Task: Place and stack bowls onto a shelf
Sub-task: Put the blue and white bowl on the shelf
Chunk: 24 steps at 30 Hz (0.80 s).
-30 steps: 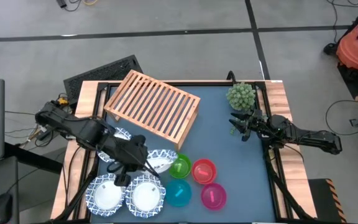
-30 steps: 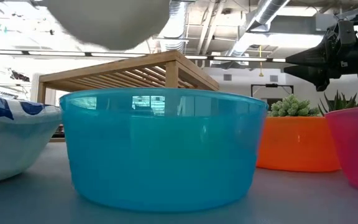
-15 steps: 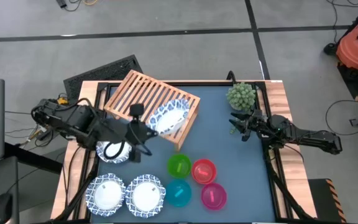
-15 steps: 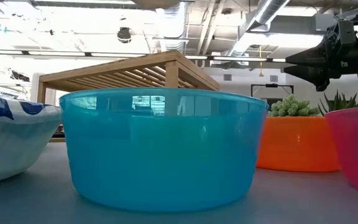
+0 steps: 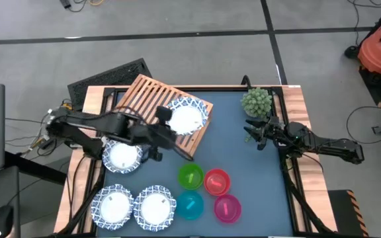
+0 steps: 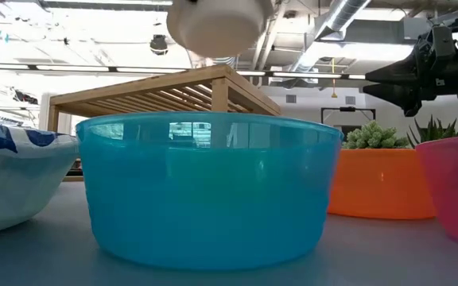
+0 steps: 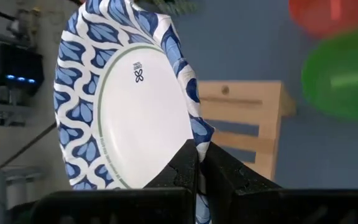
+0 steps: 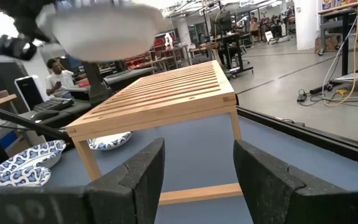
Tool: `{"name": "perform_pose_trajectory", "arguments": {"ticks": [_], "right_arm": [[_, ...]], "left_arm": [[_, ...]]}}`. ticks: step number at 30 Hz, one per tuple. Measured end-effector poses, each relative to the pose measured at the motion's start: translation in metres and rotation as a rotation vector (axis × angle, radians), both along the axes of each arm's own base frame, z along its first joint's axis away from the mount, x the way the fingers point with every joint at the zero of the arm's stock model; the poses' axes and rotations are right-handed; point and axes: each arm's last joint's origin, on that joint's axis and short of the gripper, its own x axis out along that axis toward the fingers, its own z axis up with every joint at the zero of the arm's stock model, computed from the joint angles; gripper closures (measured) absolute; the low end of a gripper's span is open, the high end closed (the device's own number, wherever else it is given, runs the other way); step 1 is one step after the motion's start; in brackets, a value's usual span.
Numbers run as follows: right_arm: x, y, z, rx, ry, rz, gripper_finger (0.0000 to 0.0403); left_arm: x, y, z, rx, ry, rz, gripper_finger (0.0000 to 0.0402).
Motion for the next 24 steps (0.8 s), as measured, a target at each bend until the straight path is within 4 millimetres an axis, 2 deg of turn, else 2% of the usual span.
{"name": "perform_pose_trajectory", "arguments": {"ticks": [5, 9, 16, 24], "right_arm": [[0.0, 0.0, 0.0, 0.0, 0.0, 0.0, 0.0184], [0.0, 0.0, 0.0, 0.0, 0.0, 0.0, 0.0184], [0.0, 0.0, 0.0, 0.0, 0.0, 0.0, 0.0184], [0.0, 0.0, 0.0, 0.0, 0.0, 0.0, 0.0184]], "left_arm": [[0.018, -0.001, -0.029, 0.118, 0.168, 0.0, 0.0401], [0.026, 0.004, -0.042, 0.213, 0.237, 0.048, 0.0401], [0.031, 0.014, -0.044, 0.169, 0.218, 0.092, 0.0401], [0.034, 0.013, -0.047, 0.052, 0.214, 0.048, 0.0396]]}}
